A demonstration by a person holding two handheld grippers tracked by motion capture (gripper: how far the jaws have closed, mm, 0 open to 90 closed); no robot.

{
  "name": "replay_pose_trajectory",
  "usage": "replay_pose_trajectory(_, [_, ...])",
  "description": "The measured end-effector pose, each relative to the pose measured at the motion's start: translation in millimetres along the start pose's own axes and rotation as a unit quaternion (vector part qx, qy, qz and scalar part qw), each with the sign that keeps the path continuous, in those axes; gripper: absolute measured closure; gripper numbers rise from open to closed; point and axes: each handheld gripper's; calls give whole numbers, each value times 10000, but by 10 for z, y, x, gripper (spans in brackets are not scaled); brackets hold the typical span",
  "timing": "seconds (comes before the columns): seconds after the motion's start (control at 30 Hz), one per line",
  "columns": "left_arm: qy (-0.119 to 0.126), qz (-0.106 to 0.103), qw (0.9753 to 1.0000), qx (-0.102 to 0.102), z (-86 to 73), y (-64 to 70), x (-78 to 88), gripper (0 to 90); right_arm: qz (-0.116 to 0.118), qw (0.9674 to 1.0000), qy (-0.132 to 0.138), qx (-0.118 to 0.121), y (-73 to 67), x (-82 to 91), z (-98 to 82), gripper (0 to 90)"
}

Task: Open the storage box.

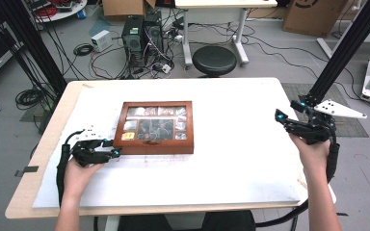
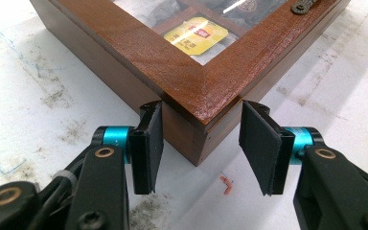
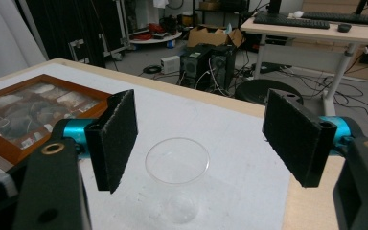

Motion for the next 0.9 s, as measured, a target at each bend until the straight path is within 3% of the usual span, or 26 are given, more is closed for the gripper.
replay_pose_trajectory(0.23, [-82, 32, 9999, -52, 25, 8, 5, 505, 4, 10000, 10, 11, -4, 1, 4, 282])
replay_pose_trajectory(0.3, [43, -47, 10000, 62, 30, -5, 23, 504, 8, 10000, -4, 5, -9, -2, 3, 282])
replay_pose_trajectory(0.5, [14, -33, 10000, 51, 45, -4, 27, 507, 6, 10000, -9, 28, -15, -10, 2, 282])
replay_pose_trajectory(0.83, [204, 62, 9998, -29, 84, 30, 53, 536, 16, 10000, -3, 34, -29, -12, 3, 283])
replay_pose_trajectory(0.9, [332, 98, 9994, -12, 105, 38, 79, 536, 11, 10000, -15, 51, -29, -19, 1, 283])
Point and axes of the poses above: each handheld gripper's, and its own axes: x roughly backward along the jaws, z roughly out of its top, y roughly to its right, and after that the axes turned 7 degrees about -z, right-handed
